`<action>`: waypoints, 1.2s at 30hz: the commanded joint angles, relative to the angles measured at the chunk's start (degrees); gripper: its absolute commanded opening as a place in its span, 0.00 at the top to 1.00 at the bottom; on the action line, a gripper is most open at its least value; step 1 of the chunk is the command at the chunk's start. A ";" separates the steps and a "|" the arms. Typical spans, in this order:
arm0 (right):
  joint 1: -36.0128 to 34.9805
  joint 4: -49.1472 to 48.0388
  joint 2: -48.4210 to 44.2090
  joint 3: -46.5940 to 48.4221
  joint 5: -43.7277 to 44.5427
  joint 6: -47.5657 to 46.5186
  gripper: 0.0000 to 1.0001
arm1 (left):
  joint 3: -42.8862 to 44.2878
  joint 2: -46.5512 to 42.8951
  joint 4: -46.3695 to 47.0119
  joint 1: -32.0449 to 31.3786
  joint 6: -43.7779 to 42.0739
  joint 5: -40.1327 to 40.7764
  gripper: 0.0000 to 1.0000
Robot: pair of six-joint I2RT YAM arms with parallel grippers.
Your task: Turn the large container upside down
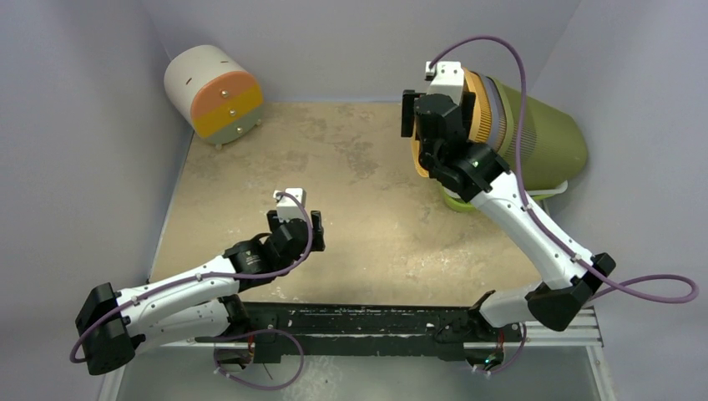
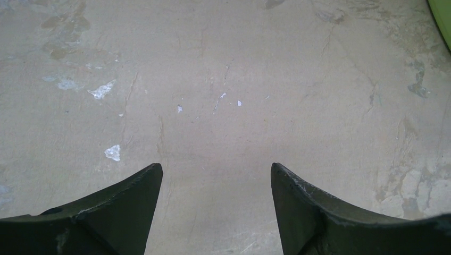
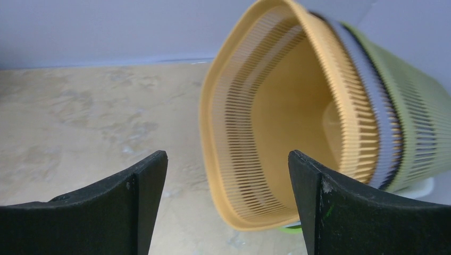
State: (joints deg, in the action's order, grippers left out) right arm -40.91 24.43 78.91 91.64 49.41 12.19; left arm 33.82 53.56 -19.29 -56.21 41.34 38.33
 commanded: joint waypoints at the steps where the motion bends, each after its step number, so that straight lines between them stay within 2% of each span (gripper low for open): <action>1: 2.94 3.00 1.76 4.34 3.74 -3.32 0.14 | -1.38 0.33 4.02 0.31 0.74 -1.38 0.29; 20: 4.44 -0.75 1.20 3.86 9.83 -9.34 0.16 | -3.19 4.06 8.13 0.31 1.02 -3.20 0.29; 26: 8.99 2.19 5.35 5.46 11.57 -8.12 0.16 | -3.42 3.92 8.32 0.36 1.11 -3.53 0.29; 36: 10.15 -4.17 6.09 1.73 10.47 -9.99 0.22 | -4.94 2.96 8.48 0.31 1.24 -3.13 0.29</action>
State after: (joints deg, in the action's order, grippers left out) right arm -30.63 24.32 85.17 93.43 58.00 3.03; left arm 29.34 57.56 -12.91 -56.21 41.43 34.87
